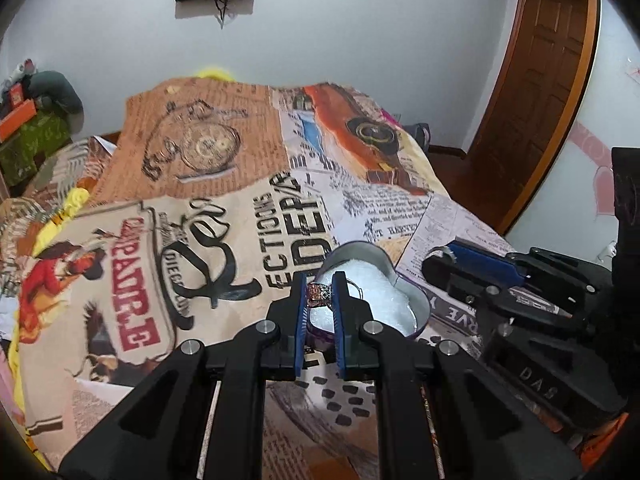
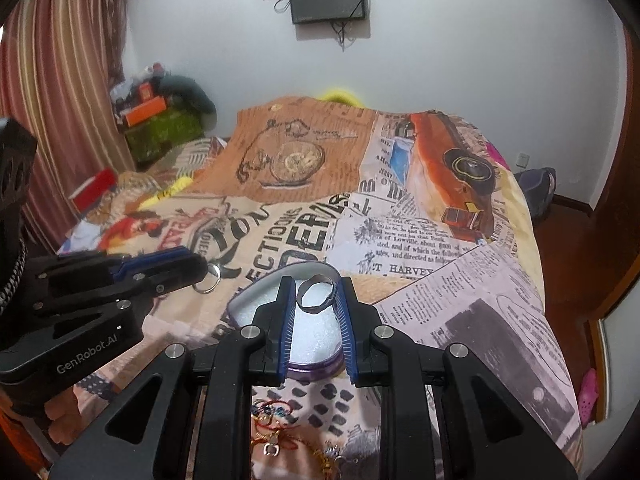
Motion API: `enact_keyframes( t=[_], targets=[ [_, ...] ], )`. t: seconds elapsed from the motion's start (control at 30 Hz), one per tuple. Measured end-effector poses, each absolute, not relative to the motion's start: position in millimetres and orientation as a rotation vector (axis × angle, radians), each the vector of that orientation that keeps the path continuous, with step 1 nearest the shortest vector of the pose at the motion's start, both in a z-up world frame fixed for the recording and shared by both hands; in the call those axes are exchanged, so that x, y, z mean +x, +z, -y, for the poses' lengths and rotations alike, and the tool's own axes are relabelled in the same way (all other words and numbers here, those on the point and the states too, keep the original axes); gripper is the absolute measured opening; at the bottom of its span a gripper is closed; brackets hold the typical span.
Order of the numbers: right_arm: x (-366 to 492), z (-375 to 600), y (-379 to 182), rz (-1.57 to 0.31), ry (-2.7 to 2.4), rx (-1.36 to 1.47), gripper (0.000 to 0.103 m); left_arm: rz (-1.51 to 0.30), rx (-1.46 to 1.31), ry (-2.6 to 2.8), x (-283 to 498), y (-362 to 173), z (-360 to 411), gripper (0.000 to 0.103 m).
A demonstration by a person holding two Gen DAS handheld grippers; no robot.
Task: Organize jewelry
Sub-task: 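Carry both rings over the purple heart tin and open both grippers inside it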
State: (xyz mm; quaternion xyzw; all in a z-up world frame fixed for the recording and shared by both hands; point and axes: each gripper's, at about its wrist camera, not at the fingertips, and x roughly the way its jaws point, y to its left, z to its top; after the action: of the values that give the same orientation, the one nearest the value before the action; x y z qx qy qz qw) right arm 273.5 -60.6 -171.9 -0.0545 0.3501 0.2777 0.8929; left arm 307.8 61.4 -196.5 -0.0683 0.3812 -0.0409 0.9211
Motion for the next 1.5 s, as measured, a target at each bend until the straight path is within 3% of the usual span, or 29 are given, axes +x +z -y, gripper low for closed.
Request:
enact_keyframes(
  t=[0.67,1.5],
  targets=[
    [297.2,54.3,-204.7,-0.867,0.649,-0.099,0.019,-0.892,-0.130,-0.162,340.2,-226.8,-59.5,0.011],
    [280.7,45.4,-194.4,-0.837,0.610,-0.227,0.024,-0.852,-0.097,-0.113,309.1,-195.6,-64.2,0.011]
  ],
)
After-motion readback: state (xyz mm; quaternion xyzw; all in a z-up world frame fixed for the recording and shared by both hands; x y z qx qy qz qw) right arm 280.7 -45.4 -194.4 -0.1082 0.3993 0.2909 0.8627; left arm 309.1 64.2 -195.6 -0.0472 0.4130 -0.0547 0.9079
